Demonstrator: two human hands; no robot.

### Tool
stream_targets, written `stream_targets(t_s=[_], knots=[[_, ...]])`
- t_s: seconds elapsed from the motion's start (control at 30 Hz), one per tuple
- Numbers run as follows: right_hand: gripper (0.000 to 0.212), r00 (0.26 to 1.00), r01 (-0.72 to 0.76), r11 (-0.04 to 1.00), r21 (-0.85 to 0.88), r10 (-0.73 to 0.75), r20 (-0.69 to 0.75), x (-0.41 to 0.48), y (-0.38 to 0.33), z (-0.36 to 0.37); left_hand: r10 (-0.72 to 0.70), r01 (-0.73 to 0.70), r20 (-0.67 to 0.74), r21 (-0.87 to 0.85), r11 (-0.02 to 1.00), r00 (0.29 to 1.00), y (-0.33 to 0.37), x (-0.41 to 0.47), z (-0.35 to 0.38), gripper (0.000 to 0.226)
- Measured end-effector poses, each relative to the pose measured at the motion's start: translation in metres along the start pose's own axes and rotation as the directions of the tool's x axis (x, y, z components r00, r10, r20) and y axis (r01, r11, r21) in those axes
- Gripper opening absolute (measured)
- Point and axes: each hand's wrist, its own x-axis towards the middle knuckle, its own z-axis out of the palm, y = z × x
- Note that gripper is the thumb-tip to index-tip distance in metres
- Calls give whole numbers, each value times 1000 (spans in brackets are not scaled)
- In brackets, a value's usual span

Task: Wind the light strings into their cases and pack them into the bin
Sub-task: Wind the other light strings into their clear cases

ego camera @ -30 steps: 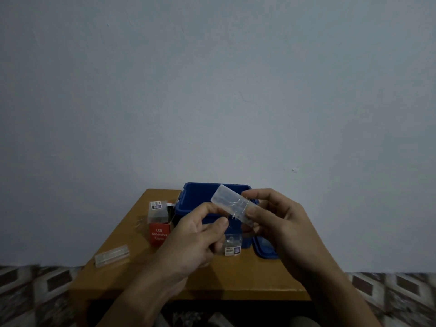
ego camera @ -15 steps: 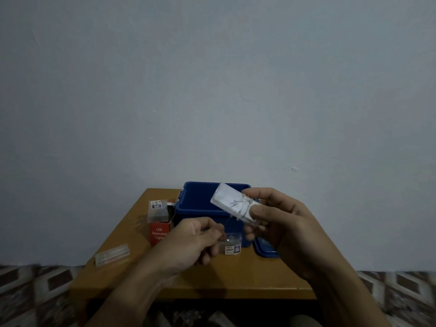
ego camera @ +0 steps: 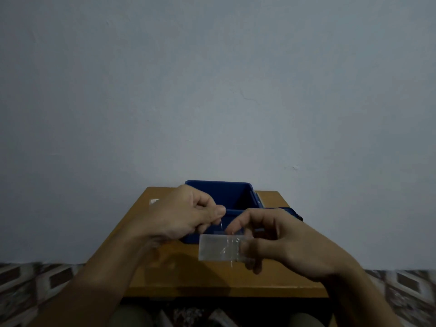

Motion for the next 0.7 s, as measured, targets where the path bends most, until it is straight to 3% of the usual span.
stream_targets(t_s=[0.1,0.2,0.3,0.5,0.7], knots=[[17,994,-43,970,-237,18,-104,2,-4,4,52,-41,-75,146,988,996,9,-1,2,28],[16,970,-56,907,-418,-51,-240,5,-2,10,80,-55,-131,185,981,988,14,-6,9,26],[16,915,-48,894,-445,-140,-380,8,2,15,96,-71,-152,160,985,984,16,-15,19,21],[18,793,-10,889,-458,-272,-545,11,9,21,92,-105,-254,-39,994,963,8,-20,36,8],[21,735,69,888,-455,-353,-579,12,13,26,-49,-41,-248,-345,938,967,3,-18,44,37]])
